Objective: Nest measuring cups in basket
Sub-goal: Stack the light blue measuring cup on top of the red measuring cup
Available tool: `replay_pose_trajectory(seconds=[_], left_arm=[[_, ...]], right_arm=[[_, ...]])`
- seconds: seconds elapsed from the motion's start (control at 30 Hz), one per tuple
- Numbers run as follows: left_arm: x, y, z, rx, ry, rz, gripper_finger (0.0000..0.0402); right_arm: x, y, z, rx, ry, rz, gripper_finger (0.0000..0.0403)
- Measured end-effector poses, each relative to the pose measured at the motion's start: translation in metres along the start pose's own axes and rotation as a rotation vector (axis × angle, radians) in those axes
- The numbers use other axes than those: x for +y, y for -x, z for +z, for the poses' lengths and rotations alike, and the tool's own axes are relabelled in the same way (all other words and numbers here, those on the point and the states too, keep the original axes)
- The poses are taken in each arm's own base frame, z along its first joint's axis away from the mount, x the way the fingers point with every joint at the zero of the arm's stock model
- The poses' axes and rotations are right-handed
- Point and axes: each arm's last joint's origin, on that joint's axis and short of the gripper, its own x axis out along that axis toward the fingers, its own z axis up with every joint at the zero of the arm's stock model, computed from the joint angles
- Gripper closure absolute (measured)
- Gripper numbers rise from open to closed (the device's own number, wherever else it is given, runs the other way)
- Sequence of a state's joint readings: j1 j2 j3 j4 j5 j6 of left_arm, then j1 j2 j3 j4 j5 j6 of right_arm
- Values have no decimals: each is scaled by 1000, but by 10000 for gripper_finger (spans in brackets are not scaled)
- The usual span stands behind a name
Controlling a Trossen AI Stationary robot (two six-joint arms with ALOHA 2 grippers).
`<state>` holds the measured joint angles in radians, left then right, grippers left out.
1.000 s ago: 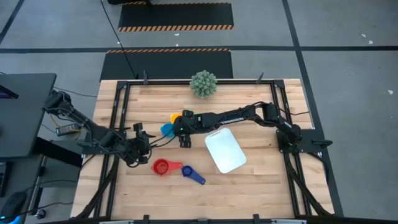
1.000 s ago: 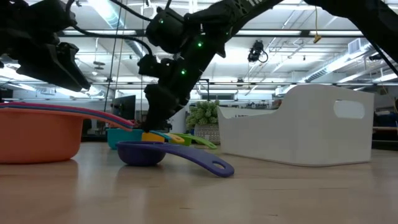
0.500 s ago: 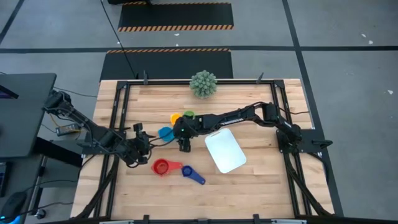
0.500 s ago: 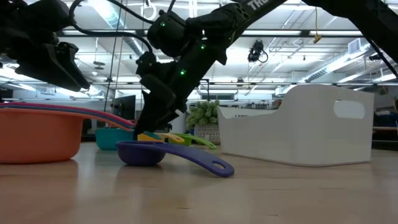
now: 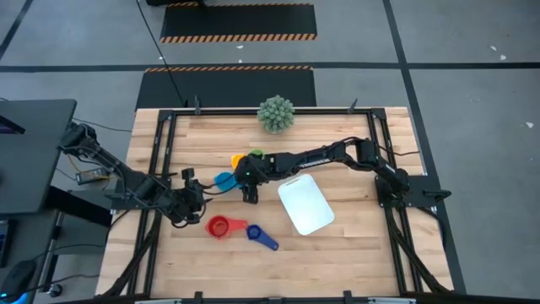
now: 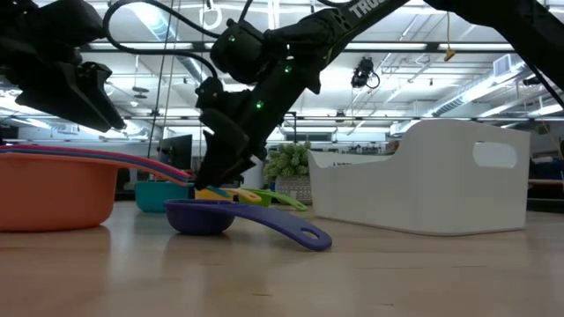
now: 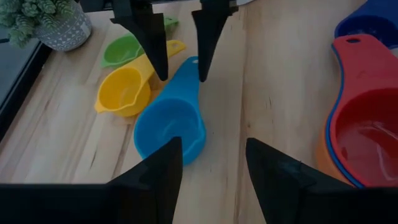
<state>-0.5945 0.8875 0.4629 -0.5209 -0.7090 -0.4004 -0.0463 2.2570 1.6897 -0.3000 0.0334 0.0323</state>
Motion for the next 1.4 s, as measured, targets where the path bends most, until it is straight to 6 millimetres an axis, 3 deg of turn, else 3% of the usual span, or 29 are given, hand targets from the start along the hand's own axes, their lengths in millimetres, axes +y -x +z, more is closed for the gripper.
replay_pose_trajectory(seconds=[0.23,0.43,0.9,1.4], left_arm=[[0,0,0,0,6,0,219],[0,0,0,0,6,0,219],[-1,0,0,8,7,-18,219],[0,0,-2,25,9,-11,219]], right_arm=[[0,-9,-14,-15,-15,5,176],[0,-9,-14,-25,6,4,181],[-1,-9,-14,-29,34,0,242],[-1,-3,-10,-33,50,-1,246]])
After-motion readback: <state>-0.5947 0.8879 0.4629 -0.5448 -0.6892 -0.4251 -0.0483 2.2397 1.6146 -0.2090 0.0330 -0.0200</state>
